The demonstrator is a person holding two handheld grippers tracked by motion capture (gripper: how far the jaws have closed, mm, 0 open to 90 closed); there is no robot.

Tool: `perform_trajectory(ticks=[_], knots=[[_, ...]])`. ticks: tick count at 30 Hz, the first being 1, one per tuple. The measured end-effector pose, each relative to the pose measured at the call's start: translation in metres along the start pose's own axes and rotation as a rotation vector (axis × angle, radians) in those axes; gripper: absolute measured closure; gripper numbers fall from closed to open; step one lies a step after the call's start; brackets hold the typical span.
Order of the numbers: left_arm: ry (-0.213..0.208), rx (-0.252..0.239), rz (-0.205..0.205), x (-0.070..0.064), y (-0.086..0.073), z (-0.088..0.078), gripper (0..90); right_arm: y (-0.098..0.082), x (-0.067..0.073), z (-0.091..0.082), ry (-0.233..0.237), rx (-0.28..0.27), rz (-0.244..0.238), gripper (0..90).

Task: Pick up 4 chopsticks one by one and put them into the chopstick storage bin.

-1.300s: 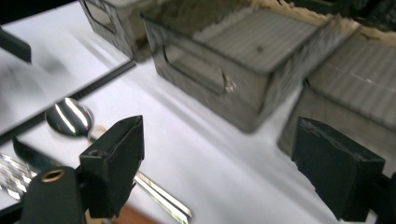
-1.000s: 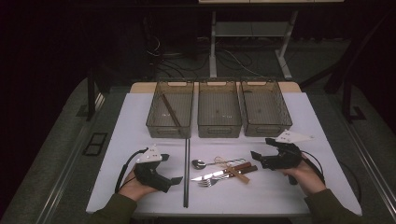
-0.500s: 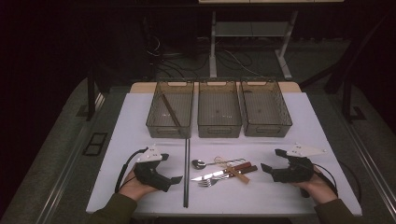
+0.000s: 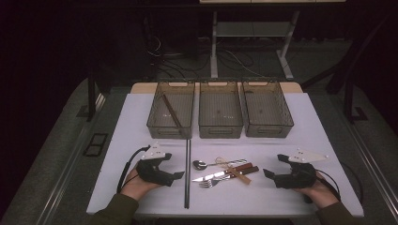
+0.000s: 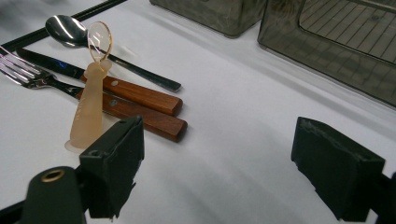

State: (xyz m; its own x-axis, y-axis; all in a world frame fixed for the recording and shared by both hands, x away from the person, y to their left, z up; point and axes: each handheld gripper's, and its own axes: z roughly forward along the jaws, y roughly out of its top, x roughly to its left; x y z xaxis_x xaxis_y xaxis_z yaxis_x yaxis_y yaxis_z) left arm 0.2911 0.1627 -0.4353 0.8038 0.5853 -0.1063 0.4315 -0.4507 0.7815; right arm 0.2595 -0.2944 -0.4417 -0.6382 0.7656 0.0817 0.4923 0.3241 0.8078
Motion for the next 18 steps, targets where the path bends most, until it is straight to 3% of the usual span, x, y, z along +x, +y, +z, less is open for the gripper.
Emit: perform_trajectory(ticks=[7,10,12,18], knots=[[0.058,-0.013,-0.004,0.005,0.017,0.010,27.7,0.001,0.000,0.000,-0.005,-0.007,-0.003,17.3],[0.078,-0.013,-0.024,0.009,0.021,0.014,30.5,0.000,0.000,0.000,-0.003,-0.005,-0.002,17.3],[0.076,-0.014,-0.043,0.012,0.024,0.017,31.4,0.001,0.000,0.000,-0.002,-0.009,-0.002,17.3],[0.078,0.004,-0.040,0.015,0.034,0.032,34.9,0.001,0.000,-0.001,0.003,-0.014,0.003,17.3]])
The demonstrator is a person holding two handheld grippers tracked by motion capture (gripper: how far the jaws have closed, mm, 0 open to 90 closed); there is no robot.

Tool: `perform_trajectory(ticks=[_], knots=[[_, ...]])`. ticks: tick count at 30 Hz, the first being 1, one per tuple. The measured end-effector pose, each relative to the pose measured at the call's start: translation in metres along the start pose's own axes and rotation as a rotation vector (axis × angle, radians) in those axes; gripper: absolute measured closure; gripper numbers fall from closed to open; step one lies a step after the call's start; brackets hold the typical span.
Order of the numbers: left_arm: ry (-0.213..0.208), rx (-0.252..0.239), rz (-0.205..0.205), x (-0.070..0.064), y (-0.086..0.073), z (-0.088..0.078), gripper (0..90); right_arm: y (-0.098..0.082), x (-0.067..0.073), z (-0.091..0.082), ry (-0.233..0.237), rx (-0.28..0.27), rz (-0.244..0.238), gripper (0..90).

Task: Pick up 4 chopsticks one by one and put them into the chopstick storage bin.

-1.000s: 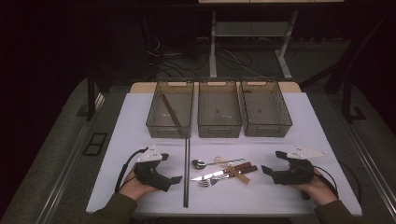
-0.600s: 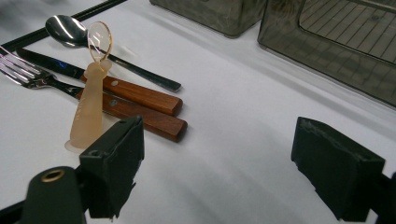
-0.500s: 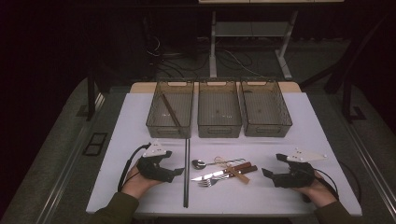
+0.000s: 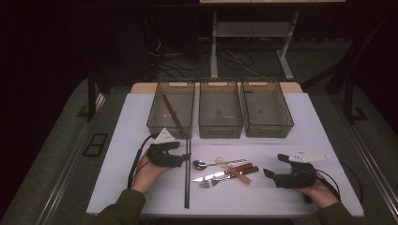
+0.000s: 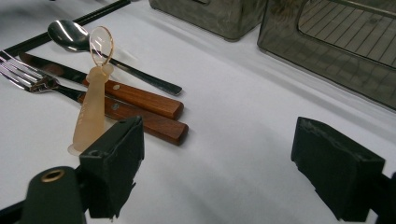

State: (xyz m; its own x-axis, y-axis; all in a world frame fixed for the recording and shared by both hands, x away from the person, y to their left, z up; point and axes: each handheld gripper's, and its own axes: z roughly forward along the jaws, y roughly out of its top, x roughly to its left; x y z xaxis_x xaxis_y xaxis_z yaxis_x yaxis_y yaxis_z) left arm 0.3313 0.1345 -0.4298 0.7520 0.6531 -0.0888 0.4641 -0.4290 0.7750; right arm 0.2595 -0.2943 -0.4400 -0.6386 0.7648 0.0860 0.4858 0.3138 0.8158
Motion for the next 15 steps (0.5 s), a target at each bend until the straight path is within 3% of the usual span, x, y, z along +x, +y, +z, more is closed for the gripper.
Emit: perform_trajectory(ticks=[9,15], knots=[[0.024,0.034,-0.001,-0.002,0.012,0.023,38.6,0.001,0.001,-0.001,0.002,-0.008,0.005,17.3],[0.075,0.074,-0.003,-0.002,0.015,0.035,42.0,0.001,0.001,0.000,0.005,-0.015,-0.001,17.3]])
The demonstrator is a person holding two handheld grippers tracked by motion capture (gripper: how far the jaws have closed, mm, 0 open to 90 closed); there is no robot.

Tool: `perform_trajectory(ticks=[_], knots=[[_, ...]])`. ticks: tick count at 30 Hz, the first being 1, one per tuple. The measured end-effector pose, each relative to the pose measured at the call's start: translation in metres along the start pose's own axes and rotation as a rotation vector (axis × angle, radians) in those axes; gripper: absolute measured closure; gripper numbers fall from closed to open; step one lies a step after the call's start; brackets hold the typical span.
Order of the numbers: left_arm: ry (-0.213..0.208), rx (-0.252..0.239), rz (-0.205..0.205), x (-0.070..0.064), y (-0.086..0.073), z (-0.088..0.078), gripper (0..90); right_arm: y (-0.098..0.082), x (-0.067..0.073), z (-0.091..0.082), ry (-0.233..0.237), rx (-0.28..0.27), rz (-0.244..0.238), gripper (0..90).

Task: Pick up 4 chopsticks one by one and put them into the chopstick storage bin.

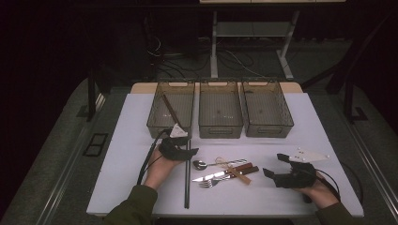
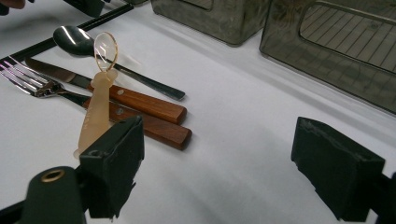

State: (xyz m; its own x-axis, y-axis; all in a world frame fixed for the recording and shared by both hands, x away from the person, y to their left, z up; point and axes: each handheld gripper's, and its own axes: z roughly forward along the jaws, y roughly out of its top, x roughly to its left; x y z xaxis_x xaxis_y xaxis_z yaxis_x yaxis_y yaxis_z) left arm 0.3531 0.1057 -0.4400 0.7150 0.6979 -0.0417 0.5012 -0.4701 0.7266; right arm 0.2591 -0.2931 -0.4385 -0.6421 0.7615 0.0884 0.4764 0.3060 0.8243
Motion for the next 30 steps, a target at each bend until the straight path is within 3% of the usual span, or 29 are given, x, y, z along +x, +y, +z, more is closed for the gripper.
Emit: perform_trajectory(ticks=[5,8,11,16,30], knots=[[0.030,0.018,-0.015,0.002,0.003,0.007,44.4,0.001,0.001,-0.001,0.001,-0.008,0.005,17.3],[0.073,0.039,0.010,0.003,0.004,0.008,46.2,0.001,0.001,-0.001,0.001,-0.006,0.002,17.3],[0.084,0.040,-0.016,0.007,0.004,0.009,49.1,0.001,0.001,-0.001,0.001,-0.008,0.001,17.3],[0.079,0.053,-0.039,0.010,0.003,0.011,56.0,0.001,0.001,-0.001,-0.003,-0.007,0.002,17.3],[0.074,0.057,-0.012,0.008,0.003,0.013,67.8,0.001,0.002,0.000,-0.005,-0.002,-0.009,17.3]])
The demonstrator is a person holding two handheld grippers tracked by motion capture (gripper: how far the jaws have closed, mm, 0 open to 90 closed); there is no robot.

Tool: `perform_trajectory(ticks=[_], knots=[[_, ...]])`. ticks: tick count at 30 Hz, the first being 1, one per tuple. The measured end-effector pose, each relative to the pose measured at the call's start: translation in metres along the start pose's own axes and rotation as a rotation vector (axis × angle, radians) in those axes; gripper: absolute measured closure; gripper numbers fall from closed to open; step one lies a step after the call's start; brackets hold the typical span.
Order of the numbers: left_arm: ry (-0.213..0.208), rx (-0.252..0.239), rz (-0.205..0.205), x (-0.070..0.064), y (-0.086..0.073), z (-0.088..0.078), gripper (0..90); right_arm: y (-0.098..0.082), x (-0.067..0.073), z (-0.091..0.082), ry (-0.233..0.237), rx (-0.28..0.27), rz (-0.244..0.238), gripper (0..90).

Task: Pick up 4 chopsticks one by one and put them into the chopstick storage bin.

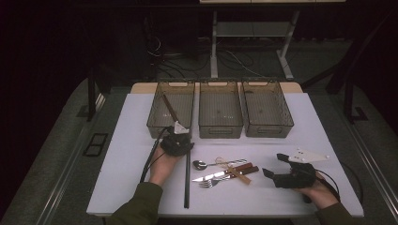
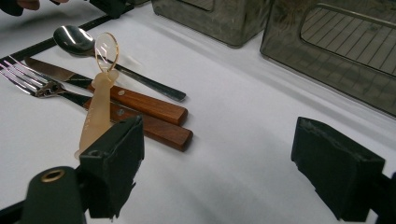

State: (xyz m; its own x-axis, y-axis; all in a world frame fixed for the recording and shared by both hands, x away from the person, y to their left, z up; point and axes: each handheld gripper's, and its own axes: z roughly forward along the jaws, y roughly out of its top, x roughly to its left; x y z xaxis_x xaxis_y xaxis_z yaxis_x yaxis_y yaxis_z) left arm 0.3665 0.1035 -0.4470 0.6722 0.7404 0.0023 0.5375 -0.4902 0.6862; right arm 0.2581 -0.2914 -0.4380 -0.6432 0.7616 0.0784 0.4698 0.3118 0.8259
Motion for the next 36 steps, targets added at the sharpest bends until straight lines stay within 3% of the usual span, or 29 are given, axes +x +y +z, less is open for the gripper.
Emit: perform_trajectory(ticks=[30,36], knots=[[-0.032,0.004,0.034,0.0001,0.0013,0.0002,79.8,-0.0001,0.0008,0.0003,0.005,0.009,-0.004,17.3],[-0.038,0.002,0.025,0.0007,0.0012,0.0003,81.0,-0.0001,0.0009,0.0004,0.006,0.009,-0.004,17.3]])
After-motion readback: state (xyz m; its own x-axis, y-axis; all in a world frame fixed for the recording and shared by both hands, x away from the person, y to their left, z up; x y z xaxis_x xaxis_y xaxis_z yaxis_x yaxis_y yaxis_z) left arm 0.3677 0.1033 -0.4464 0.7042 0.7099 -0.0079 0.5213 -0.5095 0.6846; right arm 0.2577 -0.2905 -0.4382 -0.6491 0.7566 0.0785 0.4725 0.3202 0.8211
